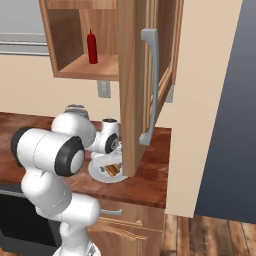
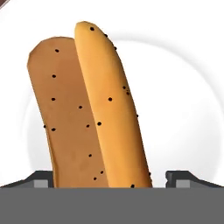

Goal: Move the hot dog bun to the plate on the dining table and place the condiment next to that plate. Then navigate to the fridge and take the sausage and place it on the plate as well.

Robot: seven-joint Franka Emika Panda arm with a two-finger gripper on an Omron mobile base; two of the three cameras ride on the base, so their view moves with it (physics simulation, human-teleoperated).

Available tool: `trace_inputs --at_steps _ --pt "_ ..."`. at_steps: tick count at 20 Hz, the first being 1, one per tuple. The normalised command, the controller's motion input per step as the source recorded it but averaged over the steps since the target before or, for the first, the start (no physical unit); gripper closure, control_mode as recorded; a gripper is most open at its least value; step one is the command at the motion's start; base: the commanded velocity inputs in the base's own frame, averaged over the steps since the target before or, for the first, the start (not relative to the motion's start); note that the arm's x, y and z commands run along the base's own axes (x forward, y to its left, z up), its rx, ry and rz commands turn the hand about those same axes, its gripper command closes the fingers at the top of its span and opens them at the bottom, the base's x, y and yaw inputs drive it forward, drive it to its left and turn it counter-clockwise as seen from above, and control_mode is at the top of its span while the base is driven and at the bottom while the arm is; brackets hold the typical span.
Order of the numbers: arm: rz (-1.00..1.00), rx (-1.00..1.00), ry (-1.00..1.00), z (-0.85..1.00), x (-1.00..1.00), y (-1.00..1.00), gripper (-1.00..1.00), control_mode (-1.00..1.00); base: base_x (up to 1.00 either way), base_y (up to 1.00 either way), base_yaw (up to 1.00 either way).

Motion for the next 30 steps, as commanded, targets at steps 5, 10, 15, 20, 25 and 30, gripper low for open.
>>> trace_inputs --at_steps 5,10,15,20,25,30 --pt "0.03 0.0 0.0 -0.05 0.0 0.04 1.0 -1.0 0.0 0.0 0.0" --pt "0.01 0.0 -0.1 0.22 -0.26 0.0 1.0 -1.0 0.0 0.0 0.0" --pt "-0.01 0.0 -0.18 0.58 -0.51 0.01 1.0 -1.0 0.0 0.0 0.0" --pt "0.0 0.0 -0.1 0.74 -0.39 0.2 1.0 -1.0 0.0 0.0 0.0" --pt "0.0 0.0 -0.07 0.79 -0.37 0.31 1.0 -1.0 0.0 0.0 0.0" --pt "-0.02 0.0 -0.04 0.79 -0.45 0.23 1.0 -1.0 0.0 0.0 0.0"
